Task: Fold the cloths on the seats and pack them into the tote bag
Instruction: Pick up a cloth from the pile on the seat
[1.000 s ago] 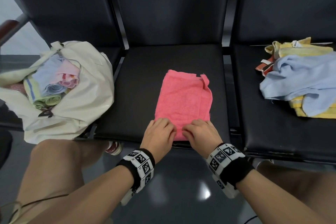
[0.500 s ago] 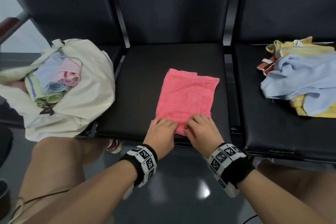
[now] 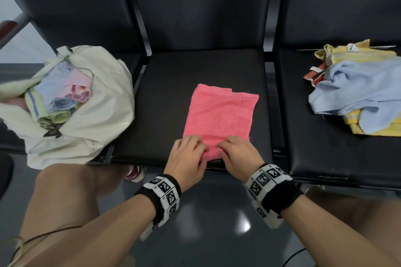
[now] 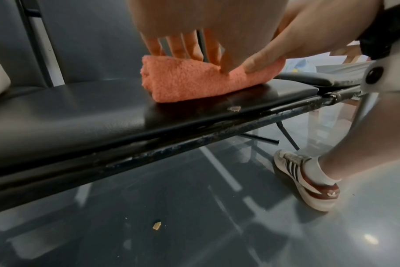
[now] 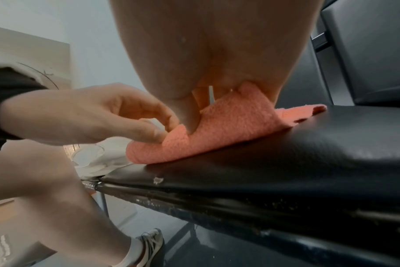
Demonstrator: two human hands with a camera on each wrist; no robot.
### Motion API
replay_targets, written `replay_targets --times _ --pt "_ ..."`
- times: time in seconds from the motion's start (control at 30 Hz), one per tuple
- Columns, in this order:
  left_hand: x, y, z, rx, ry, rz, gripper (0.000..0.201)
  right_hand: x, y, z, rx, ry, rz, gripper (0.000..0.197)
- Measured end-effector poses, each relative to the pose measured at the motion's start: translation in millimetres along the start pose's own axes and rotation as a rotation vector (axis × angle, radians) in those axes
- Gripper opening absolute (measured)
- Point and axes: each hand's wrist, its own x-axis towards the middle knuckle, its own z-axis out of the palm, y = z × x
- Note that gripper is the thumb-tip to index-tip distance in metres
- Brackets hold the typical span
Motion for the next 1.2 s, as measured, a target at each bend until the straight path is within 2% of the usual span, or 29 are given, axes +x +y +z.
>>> replay_targets --times 0.07,0.1,0.23,0.37,0.5,0.6,0.77,0.93,1.07,1.2 --pt "-1 -1 2 0.034 -0.057 0.054 0.034 2 1 -2 0.057 -0.043 0.044 0.033" --pt "-1 -1 4 0.039 -0.070 0.066 0.035 2 2 -2 0.072 -0.051 0.051 0.033" --pt "-1 1 7 0.026 -0.048 0.037 0.021 -3 3 5 0.115 0.094 0.012 0.025" --pt "3 1 4 0.078 -0.090 -0.003 0.019 -4 3 5 0.075 0.197 -0.019 0.022" --pt "8 1 2 0.095 -0.185 -0.034 0.027 -8 3 2 0.021 0.163 -0.085 0.031" --pt "9 2 -2 0.016 -0.233 -0.076 0.031 -8 4 2 0.018 0.157 -0.090 0.034" --pt "9 8 -7 -0.076 -0.170 -0.114 0.012 -6 3 2 -0.014 0.149 -0.067 0.020" --pt "5 7 -6 -0.028 -0.028 -0.032 0.015 -5 0 -4 -0.055 0.045 -0.009 0.029" --pt "-1 10 -3 0.049 -0.064 0.037 0.027 -2 1 -3 -0.078 -0.019 0.023 0.036" --pt "3 12 -1 0.052 -0.065 0.016 0.017 -3 2 0 -0.061 -0.020 0.030 0.042"
